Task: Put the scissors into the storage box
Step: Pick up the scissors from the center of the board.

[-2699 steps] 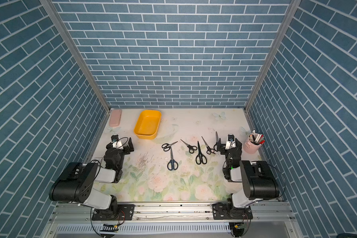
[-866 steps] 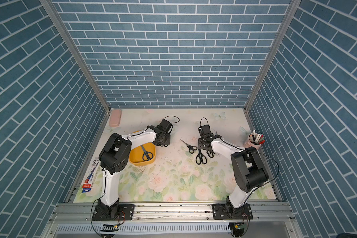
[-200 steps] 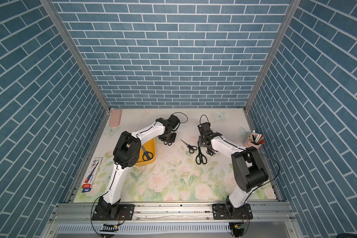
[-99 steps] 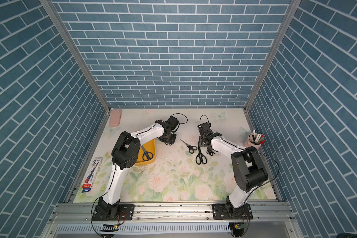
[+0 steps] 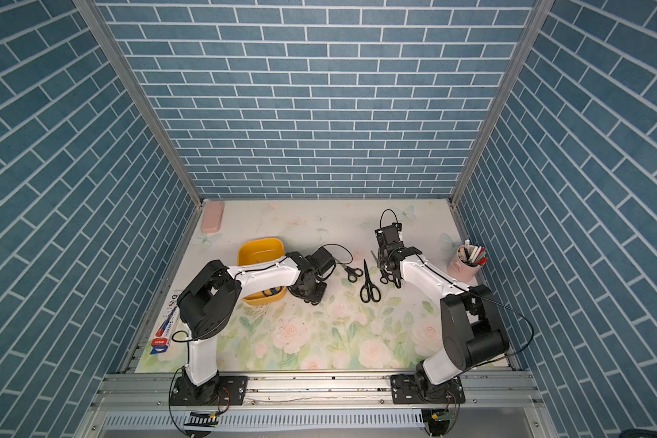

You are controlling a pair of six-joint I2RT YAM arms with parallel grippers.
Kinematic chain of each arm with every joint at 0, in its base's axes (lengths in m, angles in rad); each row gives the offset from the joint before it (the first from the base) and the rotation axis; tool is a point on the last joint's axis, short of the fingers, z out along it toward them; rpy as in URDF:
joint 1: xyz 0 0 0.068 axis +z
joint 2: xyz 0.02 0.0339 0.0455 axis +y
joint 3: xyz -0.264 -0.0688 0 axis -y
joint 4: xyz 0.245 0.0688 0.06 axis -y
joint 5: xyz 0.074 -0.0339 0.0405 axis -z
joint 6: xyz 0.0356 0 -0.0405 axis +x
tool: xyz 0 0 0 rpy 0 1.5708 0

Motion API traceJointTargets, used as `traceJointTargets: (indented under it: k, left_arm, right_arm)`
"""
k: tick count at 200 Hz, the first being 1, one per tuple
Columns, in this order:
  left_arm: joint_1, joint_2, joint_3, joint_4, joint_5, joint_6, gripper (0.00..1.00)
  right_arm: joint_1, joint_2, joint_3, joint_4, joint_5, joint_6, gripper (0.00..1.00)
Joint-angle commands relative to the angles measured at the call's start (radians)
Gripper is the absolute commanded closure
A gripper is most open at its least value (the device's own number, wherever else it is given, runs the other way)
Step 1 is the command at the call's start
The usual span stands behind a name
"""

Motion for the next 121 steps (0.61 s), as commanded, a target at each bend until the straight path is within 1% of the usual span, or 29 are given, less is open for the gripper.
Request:
traceJointTargets:
  k: [1, 19, 55, 75, 98, 121]
  left_arm:
    - [0.001, 0.106, -0.002, -0.117, 0.067, 0.005, 0.69]
    - [0.001, 0.120, 0.013, -0.156, 0.054, 0.013, 0.64]
    - [0.012, 0.140, 0.041, -0.167, 0.025, 0.024, 0.62]
    - [0.012, 0.168, 0.068, -0.156, 0.021, 0.027, 0.65]
    - [0.012, 0.197, 0.079, -0.142, 0.025, 0.032, 0.71]
    - [0.012, 0.203, 0.067, -0.132, 0.033, 0.040, 0.80]
  right_arm:
    - [-0.001, -0.036, 0.003, -0.040, 0.028, -0.013, 0.40]
    - [-0.001, -0.071, -0.021, -0.027, 0.042, -0.007, 0.39]
    - [-0.004, -0.109, -0.073, -0.006, 0.059, 0.002, 0.39]
    - [-0.008, -0.109, -0.078, -0.011, 0.060, -0.004, 0.39]
    - [-0.014, -0.116, -0.079, -0.016, 0.062, -0.014, 0.39]
    - [-0.019, -0.131, -0.080, -0.017, 0.064, -0.022, 0.38]
